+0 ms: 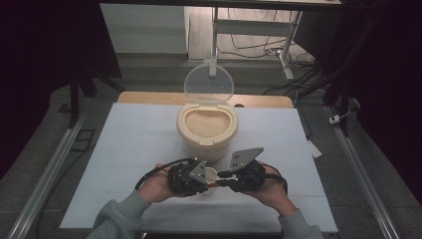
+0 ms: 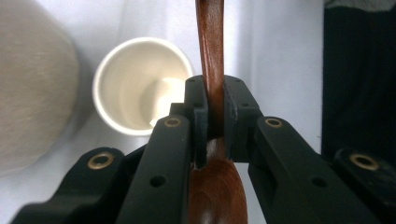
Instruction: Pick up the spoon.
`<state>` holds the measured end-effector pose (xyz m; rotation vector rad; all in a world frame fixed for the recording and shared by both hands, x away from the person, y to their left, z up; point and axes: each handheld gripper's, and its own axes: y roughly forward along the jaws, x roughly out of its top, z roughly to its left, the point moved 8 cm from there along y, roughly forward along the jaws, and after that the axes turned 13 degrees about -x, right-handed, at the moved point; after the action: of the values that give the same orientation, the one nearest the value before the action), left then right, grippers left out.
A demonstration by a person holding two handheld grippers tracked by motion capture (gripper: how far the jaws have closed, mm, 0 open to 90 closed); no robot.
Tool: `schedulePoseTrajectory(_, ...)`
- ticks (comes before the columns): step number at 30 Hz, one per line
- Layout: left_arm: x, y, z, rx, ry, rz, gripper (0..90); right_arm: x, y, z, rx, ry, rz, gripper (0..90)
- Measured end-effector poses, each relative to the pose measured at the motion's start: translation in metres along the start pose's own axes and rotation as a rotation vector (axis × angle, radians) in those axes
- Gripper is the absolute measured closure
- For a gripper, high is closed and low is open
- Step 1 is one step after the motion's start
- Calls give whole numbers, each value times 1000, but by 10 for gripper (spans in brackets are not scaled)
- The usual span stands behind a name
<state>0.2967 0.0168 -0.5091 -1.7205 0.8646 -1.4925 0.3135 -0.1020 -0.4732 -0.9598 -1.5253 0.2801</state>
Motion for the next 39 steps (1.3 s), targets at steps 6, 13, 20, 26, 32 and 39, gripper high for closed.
schedulePoseTrajectory(6,-2,-8,8,44,-39,-52,806,3,-12,-19,-93,180,-123,543)
schedulePoseTrajectory(13,-3,-15,13,81,-59,-100,806,-2,-24,-32,-192,299,-230,450)
schedulePoseTrajectory(20,-1,-29,17,119,-78,-192,806,-9,-26,-37,-235,385,-285,387)
schedulePoseTrajectory(26,1,-35,18,134,-87,-244,806,-11,-23,-37,-220,429,-308,371)
schedulePoseTrajectory(32,5,-35,15,145,-80,-265,805,-5,-14,-30,-216,436,-316,366)
schedulePoseTrajectory(39,9,-36,13,148,-73,-286,806,-1,-9,-26,-212,448,-338,400)
